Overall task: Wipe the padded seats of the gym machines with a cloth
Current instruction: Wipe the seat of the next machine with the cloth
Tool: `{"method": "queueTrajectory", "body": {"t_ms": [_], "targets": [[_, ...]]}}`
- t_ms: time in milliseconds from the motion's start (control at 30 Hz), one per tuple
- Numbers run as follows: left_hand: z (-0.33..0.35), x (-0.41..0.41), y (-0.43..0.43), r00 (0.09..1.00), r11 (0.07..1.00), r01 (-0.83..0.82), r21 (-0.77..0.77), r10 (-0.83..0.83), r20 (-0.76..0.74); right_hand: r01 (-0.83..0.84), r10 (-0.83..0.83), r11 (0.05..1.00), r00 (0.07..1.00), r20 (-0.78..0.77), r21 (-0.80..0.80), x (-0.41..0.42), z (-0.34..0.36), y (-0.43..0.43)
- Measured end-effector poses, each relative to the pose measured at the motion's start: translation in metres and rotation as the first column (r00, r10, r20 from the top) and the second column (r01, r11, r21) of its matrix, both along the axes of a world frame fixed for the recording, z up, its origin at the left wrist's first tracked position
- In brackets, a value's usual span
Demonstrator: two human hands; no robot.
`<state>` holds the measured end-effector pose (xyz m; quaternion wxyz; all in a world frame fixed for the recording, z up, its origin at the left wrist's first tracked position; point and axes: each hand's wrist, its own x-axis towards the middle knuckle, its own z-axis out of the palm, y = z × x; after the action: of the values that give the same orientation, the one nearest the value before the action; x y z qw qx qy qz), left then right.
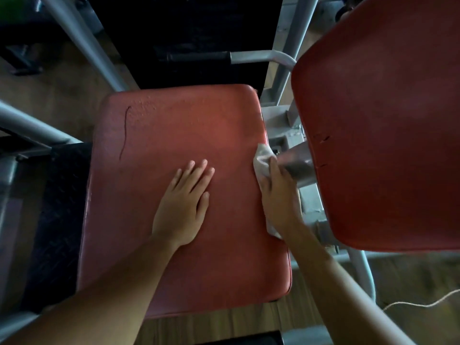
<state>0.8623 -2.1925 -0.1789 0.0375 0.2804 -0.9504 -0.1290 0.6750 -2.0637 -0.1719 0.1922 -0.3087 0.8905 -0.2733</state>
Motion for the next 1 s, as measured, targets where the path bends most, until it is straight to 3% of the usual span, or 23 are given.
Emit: {"method": "queueTrajectory", "body": {"t_ms": [133, 433, 600, 700, 1000], "targets": [[0.000, 0.000, -0.001, 1.000, 1.000, 0.000, 0.002, 0.000, 0.002, 0.012, -0.009, 0.998, 0.999, -0.053, 0.055, 0.023, -0.001, 0.030], [0.000, -0.001, -0.002, 1.000, 1.000, -0.004, 0.003, 0.004, -0.004, 0.005, -0.003, 1.000, 0.995, -0.102, 0.018, -0.026, -0.015, -0.051], [0.001, -0.001, -0.002, 1.000, 1.000, -0.014, 0.000, 0.014, 0.007, -0.011, 0.016, 0.995, 0.999, -0.050, 0.097, 0.007, 0.000, 0.001], [0.001, -0.001, -0.002, 1.000, 1.000, -0.012, 0.007, 0.012, 0.007, -0.028, 0.045, 0.985, 0.994, -0.098, 0.171, 0.023, 0.000, 0.028], [0.000, -0.002, -0.003, 1.000, 1.000, -0.008, 0.010, 0.008, 0.007, -0.018, 0.024, 0.997, 0.996, -0.085, 0.072, -0.018, -0.008, -0.037]]}}
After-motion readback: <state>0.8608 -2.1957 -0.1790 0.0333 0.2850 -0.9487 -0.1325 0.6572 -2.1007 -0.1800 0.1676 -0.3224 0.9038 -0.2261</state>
